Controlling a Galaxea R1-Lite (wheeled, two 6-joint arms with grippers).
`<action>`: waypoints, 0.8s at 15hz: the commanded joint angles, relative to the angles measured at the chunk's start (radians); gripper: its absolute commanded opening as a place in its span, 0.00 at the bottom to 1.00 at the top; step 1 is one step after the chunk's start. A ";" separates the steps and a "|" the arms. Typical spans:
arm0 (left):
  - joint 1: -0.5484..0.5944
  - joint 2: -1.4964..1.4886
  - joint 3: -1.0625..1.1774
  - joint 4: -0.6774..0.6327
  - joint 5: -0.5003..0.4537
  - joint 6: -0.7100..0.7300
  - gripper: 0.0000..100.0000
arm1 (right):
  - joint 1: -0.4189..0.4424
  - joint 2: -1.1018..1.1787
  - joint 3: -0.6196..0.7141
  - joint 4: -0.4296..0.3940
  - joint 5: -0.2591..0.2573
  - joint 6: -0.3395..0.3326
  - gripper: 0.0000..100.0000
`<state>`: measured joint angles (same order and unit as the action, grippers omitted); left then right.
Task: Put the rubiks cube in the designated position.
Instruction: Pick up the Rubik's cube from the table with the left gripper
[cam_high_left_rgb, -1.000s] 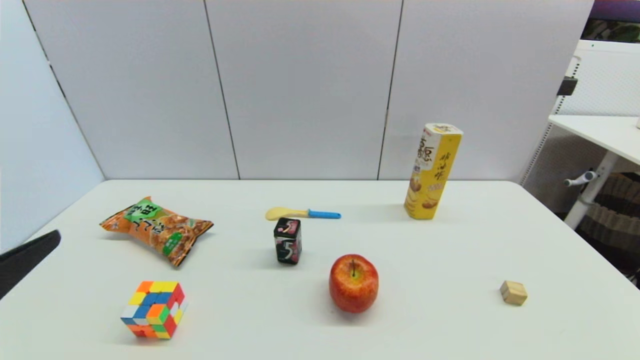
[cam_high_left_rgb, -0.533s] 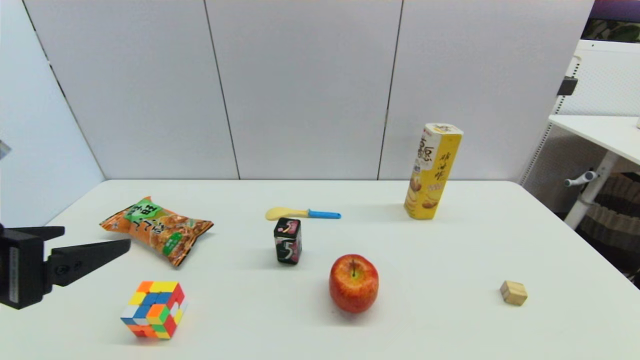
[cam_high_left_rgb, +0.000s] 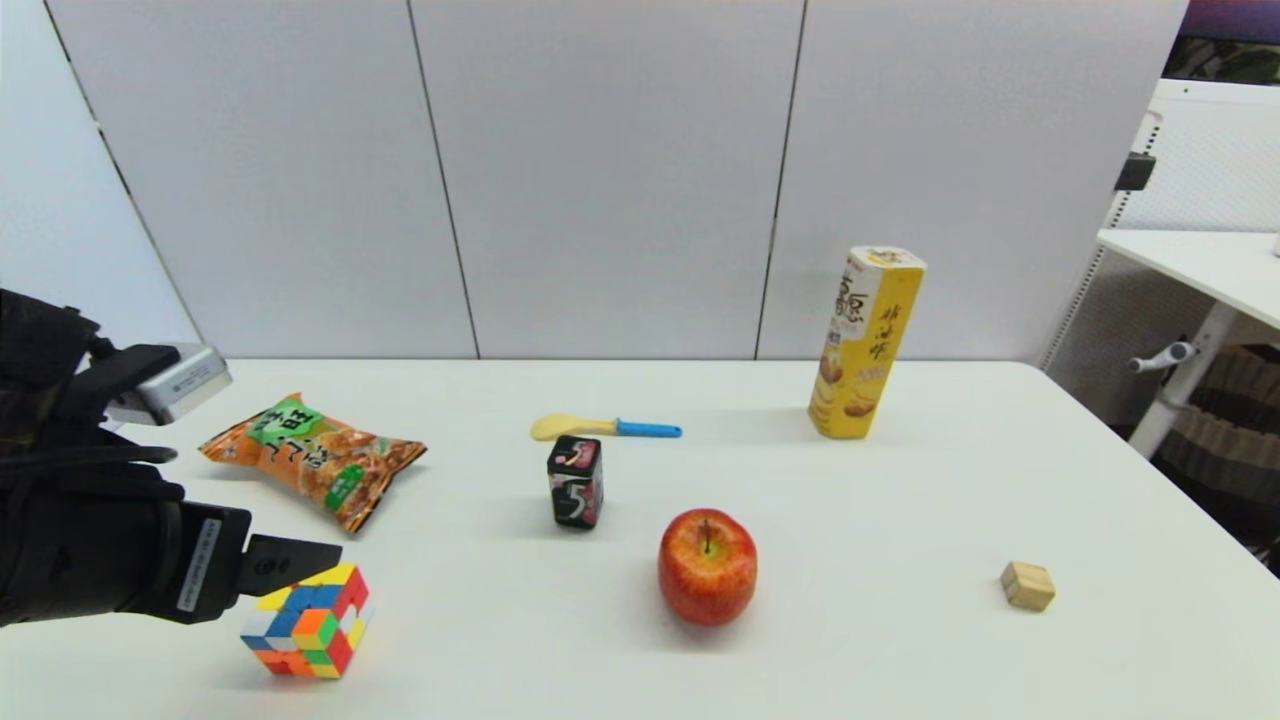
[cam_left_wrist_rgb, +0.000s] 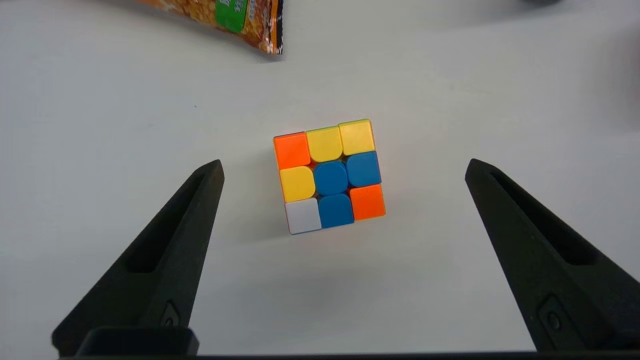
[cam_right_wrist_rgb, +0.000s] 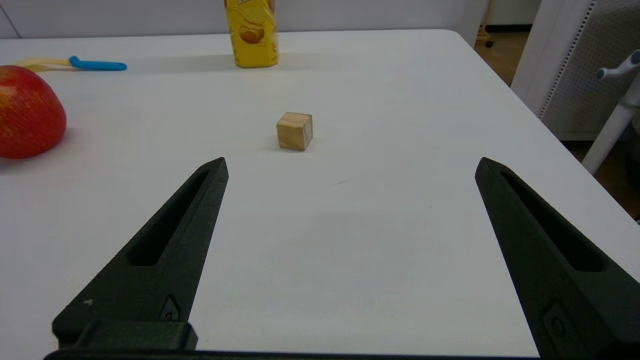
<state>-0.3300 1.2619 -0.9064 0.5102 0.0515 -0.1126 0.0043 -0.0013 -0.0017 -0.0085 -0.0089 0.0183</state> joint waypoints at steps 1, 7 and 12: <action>0.000 0.100 -0.016 0.033 0.002 -0.013 1.00 | 0.000 0.001 0.000 -0.001 0.000 0.000 1.00; 0.000 0.166 -0.011 0.087 0.024 -0.061 1.00 | 0.000 0.001 0.000 -0.001 0.000 0.000 1.00; 0.000 0.225 -0.014 0.085 0.050 -0.118 1.00 | 0.000 0.001 0.000 -0.001 0.000 0.000 1.00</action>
<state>-0.3296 1.4528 -0.9183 0.5949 0.1004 -0.2266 0.0043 -0.0013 -0.0017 -0.0085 -0.0091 0.0183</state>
